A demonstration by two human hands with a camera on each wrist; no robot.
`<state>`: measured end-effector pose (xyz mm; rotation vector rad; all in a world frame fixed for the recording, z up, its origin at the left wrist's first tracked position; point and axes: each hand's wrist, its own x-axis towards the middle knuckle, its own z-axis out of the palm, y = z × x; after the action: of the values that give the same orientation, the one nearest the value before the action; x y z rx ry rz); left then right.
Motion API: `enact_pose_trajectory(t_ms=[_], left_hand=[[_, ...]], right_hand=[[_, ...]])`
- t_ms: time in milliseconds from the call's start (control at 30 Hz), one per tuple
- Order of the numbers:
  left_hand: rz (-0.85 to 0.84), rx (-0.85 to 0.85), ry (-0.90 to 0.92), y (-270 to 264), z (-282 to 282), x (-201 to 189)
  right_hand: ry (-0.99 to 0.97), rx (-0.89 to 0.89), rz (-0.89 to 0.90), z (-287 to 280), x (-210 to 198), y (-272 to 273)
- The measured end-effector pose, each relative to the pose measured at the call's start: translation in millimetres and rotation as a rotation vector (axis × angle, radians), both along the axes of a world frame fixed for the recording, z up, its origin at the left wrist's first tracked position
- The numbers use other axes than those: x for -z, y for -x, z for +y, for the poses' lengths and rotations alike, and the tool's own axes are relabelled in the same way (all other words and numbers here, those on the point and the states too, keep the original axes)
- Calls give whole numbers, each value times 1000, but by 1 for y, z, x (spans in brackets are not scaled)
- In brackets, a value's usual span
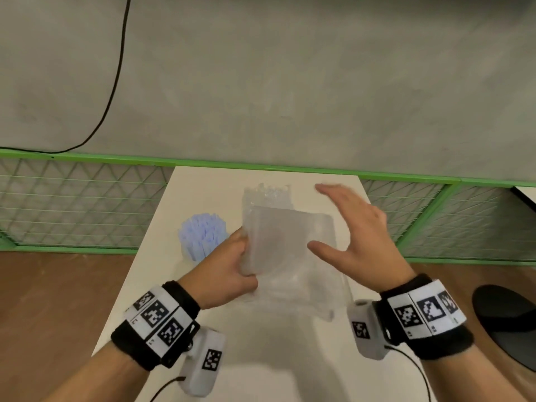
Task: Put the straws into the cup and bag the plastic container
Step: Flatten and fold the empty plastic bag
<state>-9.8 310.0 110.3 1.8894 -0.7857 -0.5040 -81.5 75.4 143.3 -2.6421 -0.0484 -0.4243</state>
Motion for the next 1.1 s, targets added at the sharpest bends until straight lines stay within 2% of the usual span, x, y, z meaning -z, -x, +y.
enact_pose_trajectory(t_ms=[67,200,300,400,500,633,733,800,900,967,1100], left_hand=[[-48,75,-30,-6,1,-7],[-91,105,-45,-16,12,-13],[-108,166,-96,-16,15,-12],[-88,156,-69,-15,17,-10],[-36,79,-7,-17,23,-6],[-28,48,-17,-20,24,-1],[60,-50,85,-23,26,1],[151,-78,162,-22,32,8],[360,-121,300,-12,38,26],[500,-175,382,-5,36,35],[562,-89,323,5,22,37]], right_hand=[[49,-112,93,-6,2,-7],[-66,-187,129,-15,7,-11],[-160,-286,244,-10,11,-11],[-250,-230,271,-5,15,-14],[-248,-163,234,-3,17,-8],[-278,-193,290,5,26,-2],[-277,-200,326,0,32,-2],[-445,-217,386,-8,33,1],[-798,-277,452,-17,26,12],[-925,-283,455,-17,21,19],[-1022,-206,371,-11,28,20]])
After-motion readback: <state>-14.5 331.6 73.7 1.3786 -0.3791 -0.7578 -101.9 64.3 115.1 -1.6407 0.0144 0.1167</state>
